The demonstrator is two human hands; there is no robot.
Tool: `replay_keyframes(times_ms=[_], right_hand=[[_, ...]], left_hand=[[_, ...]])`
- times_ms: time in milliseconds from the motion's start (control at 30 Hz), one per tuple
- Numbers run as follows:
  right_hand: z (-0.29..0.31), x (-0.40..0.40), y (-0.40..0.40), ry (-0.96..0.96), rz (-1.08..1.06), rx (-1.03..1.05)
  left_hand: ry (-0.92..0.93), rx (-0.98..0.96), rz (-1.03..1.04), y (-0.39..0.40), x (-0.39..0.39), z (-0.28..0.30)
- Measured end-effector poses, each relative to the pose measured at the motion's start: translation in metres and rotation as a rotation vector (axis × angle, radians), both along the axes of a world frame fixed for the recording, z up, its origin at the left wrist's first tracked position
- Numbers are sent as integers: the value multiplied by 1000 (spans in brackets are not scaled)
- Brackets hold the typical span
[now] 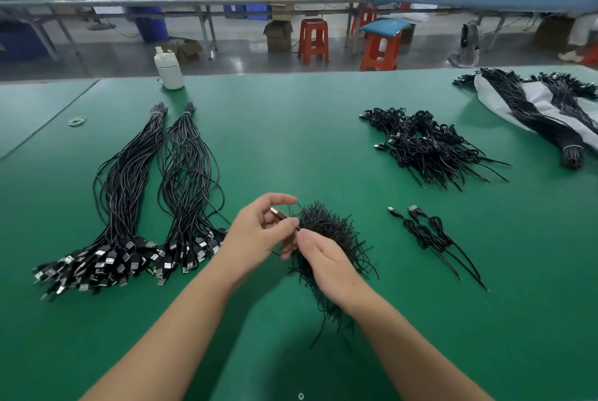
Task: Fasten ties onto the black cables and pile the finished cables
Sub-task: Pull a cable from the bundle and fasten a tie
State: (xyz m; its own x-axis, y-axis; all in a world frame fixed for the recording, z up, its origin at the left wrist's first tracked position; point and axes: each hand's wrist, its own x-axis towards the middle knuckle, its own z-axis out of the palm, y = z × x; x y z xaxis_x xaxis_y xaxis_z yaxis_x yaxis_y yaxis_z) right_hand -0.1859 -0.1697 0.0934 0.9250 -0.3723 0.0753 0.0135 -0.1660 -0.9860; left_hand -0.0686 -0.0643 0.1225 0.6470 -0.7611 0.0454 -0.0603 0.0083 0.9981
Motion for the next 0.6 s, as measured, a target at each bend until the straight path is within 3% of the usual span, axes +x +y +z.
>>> replay_keyframes(times_ms=[133, 233, 333, 600], right_hand=[[7, -1, 1, -57, -53, 26], [7, -1, 6, -102, -54, 97], [4, 0, 8, -103, -36, 143], [4, -2, 13, -100, 7, 256]], left_hand=[[106, -77, 42, -2, -4, -1], [129, -6, -129, -1, -13, -5], [98, 46, -233, 2, -16, -3], [9, 25, -182, 9, -17, 5]])
